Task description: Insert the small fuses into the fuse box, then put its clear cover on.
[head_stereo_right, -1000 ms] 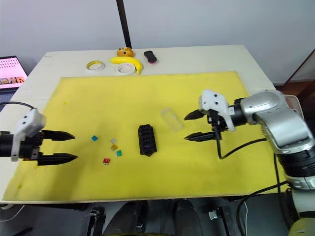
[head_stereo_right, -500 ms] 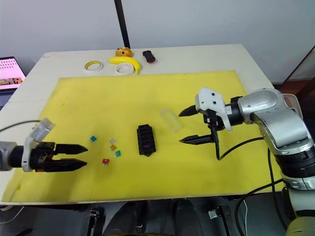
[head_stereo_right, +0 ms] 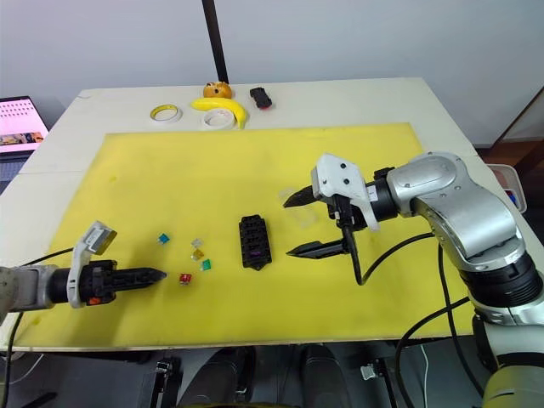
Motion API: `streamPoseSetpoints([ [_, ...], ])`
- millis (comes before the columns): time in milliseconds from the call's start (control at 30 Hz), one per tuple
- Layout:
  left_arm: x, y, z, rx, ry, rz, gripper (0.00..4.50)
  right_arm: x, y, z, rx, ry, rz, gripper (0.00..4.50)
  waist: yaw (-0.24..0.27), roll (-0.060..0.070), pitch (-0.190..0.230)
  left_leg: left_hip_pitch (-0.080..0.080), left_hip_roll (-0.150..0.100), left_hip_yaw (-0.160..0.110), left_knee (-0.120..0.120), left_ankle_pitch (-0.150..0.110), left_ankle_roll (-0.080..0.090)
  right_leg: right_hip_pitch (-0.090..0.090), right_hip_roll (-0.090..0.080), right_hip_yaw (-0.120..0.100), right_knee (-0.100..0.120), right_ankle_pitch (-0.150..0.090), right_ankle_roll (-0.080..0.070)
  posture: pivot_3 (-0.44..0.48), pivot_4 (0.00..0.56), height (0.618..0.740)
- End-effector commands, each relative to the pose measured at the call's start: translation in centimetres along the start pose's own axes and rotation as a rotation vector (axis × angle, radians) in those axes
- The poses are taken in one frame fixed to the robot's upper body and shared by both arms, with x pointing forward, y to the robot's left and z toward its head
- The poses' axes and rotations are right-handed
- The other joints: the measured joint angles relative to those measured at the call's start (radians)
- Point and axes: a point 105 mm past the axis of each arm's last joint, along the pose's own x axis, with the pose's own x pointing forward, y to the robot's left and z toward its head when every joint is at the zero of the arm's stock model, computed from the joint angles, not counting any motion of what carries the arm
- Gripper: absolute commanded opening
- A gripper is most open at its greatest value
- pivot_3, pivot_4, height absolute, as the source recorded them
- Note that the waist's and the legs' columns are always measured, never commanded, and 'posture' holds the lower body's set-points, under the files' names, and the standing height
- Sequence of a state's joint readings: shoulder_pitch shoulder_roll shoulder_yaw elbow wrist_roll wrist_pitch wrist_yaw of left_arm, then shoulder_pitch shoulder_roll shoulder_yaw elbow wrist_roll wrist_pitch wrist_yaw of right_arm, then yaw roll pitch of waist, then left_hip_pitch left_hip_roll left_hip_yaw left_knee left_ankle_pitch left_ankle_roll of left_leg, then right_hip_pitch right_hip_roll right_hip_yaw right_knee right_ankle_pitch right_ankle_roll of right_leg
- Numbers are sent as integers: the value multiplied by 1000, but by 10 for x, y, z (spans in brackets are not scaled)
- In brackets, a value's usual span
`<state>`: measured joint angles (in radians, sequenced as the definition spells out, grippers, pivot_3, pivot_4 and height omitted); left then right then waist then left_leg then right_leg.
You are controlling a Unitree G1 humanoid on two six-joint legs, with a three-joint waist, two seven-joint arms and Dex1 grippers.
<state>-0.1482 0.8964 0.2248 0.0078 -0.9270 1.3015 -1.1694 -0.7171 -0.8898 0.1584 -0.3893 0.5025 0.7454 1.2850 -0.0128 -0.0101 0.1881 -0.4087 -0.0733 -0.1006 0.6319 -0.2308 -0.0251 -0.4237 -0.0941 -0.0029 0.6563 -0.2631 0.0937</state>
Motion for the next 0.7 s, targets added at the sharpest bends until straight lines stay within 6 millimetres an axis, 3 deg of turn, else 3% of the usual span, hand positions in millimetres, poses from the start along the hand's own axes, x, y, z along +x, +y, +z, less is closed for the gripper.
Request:
streamPoseSetpoints([
  [33, 13, -5, -7, -11, 44, -36, 4500, -2, 0, 12, -53, -3, -8, 4444, 1, 0, 0, 0, 0, 0, 0, 0, 0, 0, 0, 0, 0, 0, 0, 0, 150, 740],
  [200, 27, -10, -8, -12, 55, -71, 4500, -1, 1, 10, -48, 9, -11, 4444, 3, 0, 0, 0, -1, 0, 0, 0, 0, 0, -1, 0, 0, 0, 0, 0, 150, 740],
  [400, 33, -1, -12, -16, 65, -49, 4500, 1, 0, 9, -50, 11, -20, 4444, 3, 0, 0, 0, -1, 0, 0, 0, 0, 0, -1, 0, 0, 0, 0, 0, 150, 740],
  [600, 29, 7, -13, -16, 58, -15, 1734, 2, -1, 10, -53, 8, -25, 4500, 1, 0, 0, 0, -1, 0, 0, 0, 0, 0, -1, 0, 0, 0, 0, 0, 150, 740],
  [700, 25, 13, -15, -22, 55, 11, 1734, 4, -1, 9, -55, 8, -25, 4500, -1, 0, 0, 0, -1, 0, 0, 0, 0, 0, -1, 0, 0, 0, 0, 0, 150, 740],
])
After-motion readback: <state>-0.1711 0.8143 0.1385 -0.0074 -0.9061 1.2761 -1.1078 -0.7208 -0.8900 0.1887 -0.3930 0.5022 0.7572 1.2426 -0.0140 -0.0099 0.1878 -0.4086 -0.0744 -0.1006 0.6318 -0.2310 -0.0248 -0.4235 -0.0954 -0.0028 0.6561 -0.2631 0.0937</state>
